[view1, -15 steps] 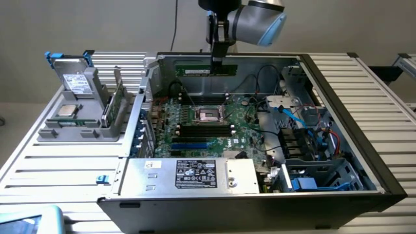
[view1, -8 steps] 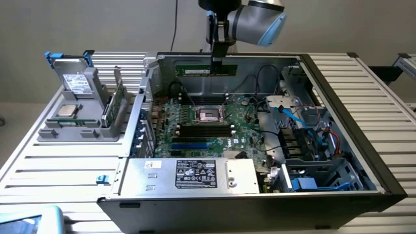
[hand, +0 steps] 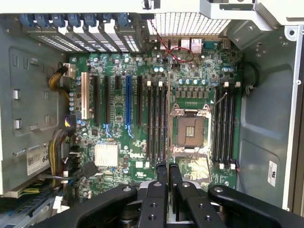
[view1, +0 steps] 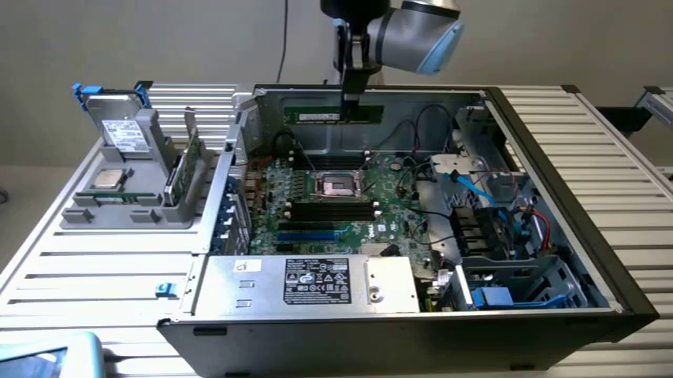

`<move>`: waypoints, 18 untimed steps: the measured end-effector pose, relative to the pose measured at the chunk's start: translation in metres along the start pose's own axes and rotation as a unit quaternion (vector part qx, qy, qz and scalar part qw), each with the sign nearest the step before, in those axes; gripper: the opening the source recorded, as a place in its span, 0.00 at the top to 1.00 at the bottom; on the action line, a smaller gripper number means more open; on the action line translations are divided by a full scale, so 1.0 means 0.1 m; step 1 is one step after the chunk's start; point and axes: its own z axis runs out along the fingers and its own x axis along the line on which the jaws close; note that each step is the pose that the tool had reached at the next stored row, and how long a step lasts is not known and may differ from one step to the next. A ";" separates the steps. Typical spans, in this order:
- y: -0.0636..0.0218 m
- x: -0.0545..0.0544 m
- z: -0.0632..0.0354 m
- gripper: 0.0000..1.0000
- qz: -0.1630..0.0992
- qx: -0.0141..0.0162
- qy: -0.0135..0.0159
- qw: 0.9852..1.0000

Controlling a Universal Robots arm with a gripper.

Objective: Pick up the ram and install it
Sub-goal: 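Insert the ram into the slot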

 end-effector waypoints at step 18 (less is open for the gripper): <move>0.009 -0.02 0.248 0.86 0.012 0.002 0.011 1.000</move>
